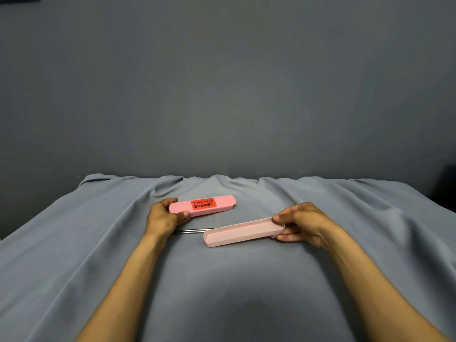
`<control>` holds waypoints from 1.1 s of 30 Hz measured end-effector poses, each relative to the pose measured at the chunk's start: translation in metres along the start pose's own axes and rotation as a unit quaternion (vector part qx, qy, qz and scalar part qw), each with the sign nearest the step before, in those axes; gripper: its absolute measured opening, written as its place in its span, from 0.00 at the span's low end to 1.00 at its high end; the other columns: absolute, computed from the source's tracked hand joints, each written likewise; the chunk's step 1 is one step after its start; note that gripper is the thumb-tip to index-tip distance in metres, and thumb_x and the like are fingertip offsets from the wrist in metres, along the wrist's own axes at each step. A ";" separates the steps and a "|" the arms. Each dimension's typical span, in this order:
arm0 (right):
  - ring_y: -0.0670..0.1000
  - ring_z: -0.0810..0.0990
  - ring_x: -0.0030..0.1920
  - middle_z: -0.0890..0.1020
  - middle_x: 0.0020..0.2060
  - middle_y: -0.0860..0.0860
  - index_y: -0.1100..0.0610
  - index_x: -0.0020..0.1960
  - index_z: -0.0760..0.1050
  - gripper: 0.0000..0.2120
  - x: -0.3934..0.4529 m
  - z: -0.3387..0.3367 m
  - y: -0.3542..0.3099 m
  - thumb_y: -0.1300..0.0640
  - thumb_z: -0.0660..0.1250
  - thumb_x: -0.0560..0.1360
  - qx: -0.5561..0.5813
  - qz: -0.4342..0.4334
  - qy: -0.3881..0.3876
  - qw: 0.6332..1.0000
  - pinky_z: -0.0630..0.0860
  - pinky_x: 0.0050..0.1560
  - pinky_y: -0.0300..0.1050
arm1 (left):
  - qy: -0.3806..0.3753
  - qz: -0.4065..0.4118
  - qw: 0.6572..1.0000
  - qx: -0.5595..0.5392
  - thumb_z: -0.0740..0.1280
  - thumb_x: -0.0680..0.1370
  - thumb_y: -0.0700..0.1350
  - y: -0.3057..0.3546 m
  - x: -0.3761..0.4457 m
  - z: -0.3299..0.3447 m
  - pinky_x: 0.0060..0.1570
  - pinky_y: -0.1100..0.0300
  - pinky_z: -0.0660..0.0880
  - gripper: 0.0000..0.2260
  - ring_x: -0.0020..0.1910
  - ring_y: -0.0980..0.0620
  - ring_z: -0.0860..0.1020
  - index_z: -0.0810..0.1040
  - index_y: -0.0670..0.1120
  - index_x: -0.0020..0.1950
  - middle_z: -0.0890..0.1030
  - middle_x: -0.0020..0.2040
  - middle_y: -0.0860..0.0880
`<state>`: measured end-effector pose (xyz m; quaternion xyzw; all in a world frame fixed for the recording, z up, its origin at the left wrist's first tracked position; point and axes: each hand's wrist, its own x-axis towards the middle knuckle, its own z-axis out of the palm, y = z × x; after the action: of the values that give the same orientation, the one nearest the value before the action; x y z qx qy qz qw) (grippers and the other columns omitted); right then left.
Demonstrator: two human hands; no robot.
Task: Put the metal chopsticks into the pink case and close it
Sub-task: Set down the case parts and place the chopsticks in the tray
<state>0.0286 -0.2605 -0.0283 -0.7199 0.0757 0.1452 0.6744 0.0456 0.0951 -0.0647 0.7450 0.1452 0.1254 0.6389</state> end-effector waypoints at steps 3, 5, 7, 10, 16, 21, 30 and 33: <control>0.65 0.89 0.45 0.87 0.45 0.66 0.67 0.55 0.80 0.18 -0.005 -0.002 -0.001 0.67 0.80 0.67 -0.060 -0.006 -0.047 0.997 0.87 0.44 0.55 | 0.014 0.030 0.995 0.094 0.78 0.70 0.34 0.000 -0.001 -0.001 0.66 0.45 0.78 0.30 0.58 0.39 0.84 0.75 0.42 0.71 0.83 0.61 0.39; 0.64 0.88 0.44 0.88 0.47 0.65 0.64 0.58 0.78 0.22 -0.008 -0.001 -0.002 0.68 0.80 0.67 -0.109 -0.012 -0.071 0.991 0.87 0.43 0.53 | 0.024 0.056 0.989 0.131 0.76 0.72 0.35 0.002 -0.003 -0.001 0.61 0.45 0.80 0.25 0.52 0.38 0.85 0.76 0.44 0.67 0.83 0.57 0.37; 0.62 0.88 0.42 0.88 0.45 0.64 0.63 0.59 0.78 0.22 -0.011 0.000 -0.003 0.69 0.80 0.67 -0.151 -0.028 -0.081 0.985 0.87 0.42 0.51 | 0.042 0.089 0.975 0.199 0.76 0.73 0.38 0.003 -0.005 -0.001 0.59 0.48 0.79 0.20 0.52 0.38 0.83 0.78 0.46 0.63 0.84 0.55 0.38; 0.58 0.86 0.38 0.88 0.39 0.60 0.62 0.56 0.80 0.20 -0.013 0.004 -0.005 0.68 0.81 0.66 -0.237 -0.057 -0.078 0.967 0.86 0.39 0.48 | 0.049 0.116 0.956 0.265 0.76 0.74 0.40 0.004 -0.008 -0.001 0.58 0.49 0.77 0.17 0.55 0.38 0.81 0.78 0.46 0.61 0.84 0.56 0.40; 0.50 0.82 0.36 0.88 0.44 0.58 0.58 0.49 0.85 0.17 -0.013 0.006 -0.007 0.58 0.84 0.63 -0.402 -0.115 -0.044 0.907 0.80 0.38 0.44 | 0.058 0.152 0.909 0.383 0.74 0.76 0.44 0.002 -0.008 -0.003 0.62 0.43 0.75 0.18 0.64 0.36 0.75 0.79 0.46 0.65 0.79 0.63 0.40; 0.58 0.86 0.37 0.89 0.40 0.56 0.55 0.48 0.87 0.14 -0.014 0.006 -0.008 0.55 0.83 0.64 -0.457 -0.125 -0.050 0.879 0.83 0.39 0.46 | 0.061 0.142 0.878 0.454 0.73 0.77 0.45 0.002 -0.009 -0.004 0.59 0.40 0.75 0.18 0.65 0.36 0.74 0.79 0.50 0.67 0.78 0.64 0.42; 0.55 0.88 0.42 0.89 0.40 0.53 0.54 0.51 0.88 0.14 -0.012 0.003 -0.010 0.53 0.80 0.66 -0.495 -0.100 -0.051 0.862 0.86 0.44 0.48 | 0.055 0.127 0.887 0.442 0.72 0.77 0.48 0.001 -0.011 -0.004 0.62 0.43 0.76 0.20 0.66 0.38 0.77 0.79 0.53 0.69 0.81 0.65 0.44; 0.54 0.88 0.41 0.89 0.40 0.52 0.53 0.51 0.88 0.14 -0.011 0.002 -0.010 0.53 0.80 0.66 -0.500 -0.098 -0.051 0.859 0.86 0.43 0.46 | 0.049 0.127 0.889 0.437 0.72 0.76 0.47 0.004 -0.014 -0.004 0.62 0.43 0.75 0.22 0.67 0.38 0.76 0.78 0.53 0.71 0.81 0.66 0.44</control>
<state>0.0207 -0.2590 -0.0157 -0.9556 -0.1121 0.1330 0.2379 0.0316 0.0929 -0.0598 0.9537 0.1209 0.1657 0.2199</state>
